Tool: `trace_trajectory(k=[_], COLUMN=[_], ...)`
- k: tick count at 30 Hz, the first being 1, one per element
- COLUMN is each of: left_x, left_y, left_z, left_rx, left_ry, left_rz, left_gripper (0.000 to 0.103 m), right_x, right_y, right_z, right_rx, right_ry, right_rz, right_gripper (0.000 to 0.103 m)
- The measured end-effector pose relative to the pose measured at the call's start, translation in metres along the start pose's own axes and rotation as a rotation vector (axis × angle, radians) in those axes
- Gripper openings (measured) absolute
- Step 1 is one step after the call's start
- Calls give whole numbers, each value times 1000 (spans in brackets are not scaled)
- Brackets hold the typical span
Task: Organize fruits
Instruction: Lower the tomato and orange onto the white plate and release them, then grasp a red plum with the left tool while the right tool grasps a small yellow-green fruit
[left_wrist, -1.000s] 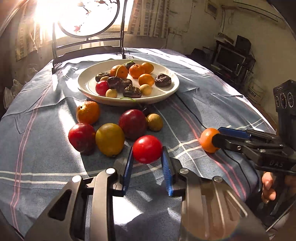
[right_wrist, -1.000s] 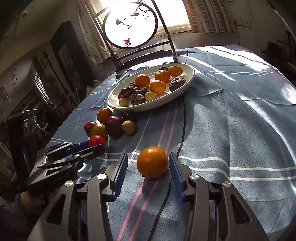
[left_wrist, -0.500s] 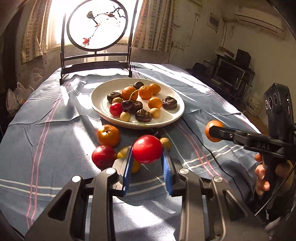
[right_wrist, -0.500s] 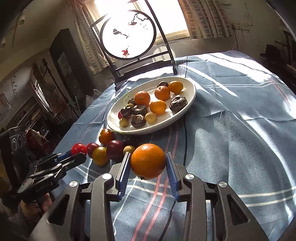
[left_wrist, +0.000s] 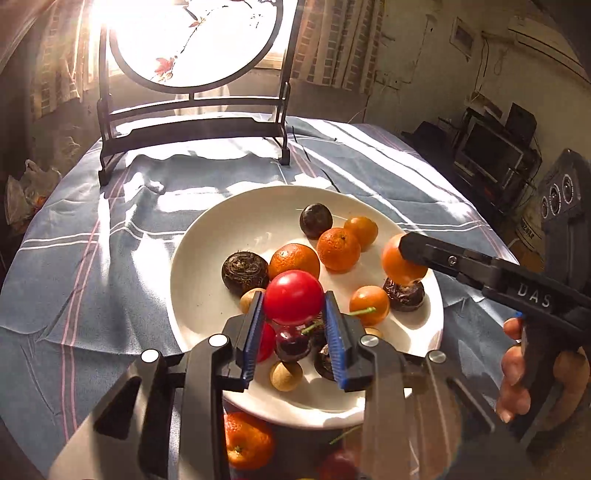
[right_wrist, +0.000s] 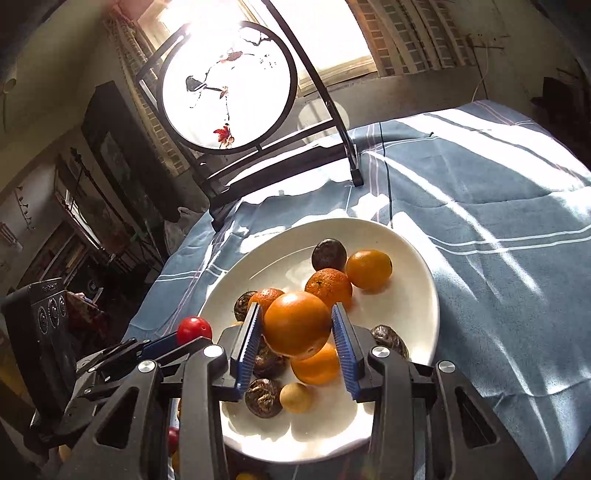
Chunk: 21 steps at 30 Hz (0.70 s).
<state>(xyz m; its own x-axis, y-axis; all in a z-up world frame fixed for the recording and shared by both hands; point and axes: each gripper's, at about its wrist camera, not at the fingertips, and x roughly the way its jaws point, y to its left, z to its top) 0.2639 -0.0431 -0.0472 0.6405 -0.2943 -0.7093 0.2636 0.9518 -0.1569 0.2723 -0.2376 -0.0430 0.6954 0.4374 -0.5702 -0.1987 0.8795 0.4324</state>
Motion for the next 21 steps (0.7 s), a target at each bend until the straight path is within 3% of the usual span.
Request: trace_trajectory(k=[2,4,6,11,13,16,17,19,21], left_x=[-2,-16,-34,-73,-84,-89,-88,-84,-81], left_y=[5,9,9,9,14,25,29,34,36], left_z=[0,-5,-16,-60,-83,-111,-118,-125,-127], left_rx=[-17,-29,-15,55,80,102,108,105,101], left_ry=[-5,-36,-67,-63,-49,-10,2,35,46], left_rz=[2,-10,0,17,37,67,77,86,81], left_gripper=[39,57,63,64,64,64,62,44,41], right_x=[-7,-17,-23,-56,-77,-86,-88,-88,-85], right_y=[1,6,10,21,22,21,20,18,17], right_z=[-2,-10,-15,-57,-86,-103,-110,-122,-129], right_rx=[4,-30,-47,-76,-85,-86,-80,-65,-52], right_ry=[-14,-17,-17,-1,-15,-28,-32,-19,-7], right_rz=[12,15,14,49,62,61,66,78,76], right_gripper=[48,48,48,47,47,48,48,48,48])
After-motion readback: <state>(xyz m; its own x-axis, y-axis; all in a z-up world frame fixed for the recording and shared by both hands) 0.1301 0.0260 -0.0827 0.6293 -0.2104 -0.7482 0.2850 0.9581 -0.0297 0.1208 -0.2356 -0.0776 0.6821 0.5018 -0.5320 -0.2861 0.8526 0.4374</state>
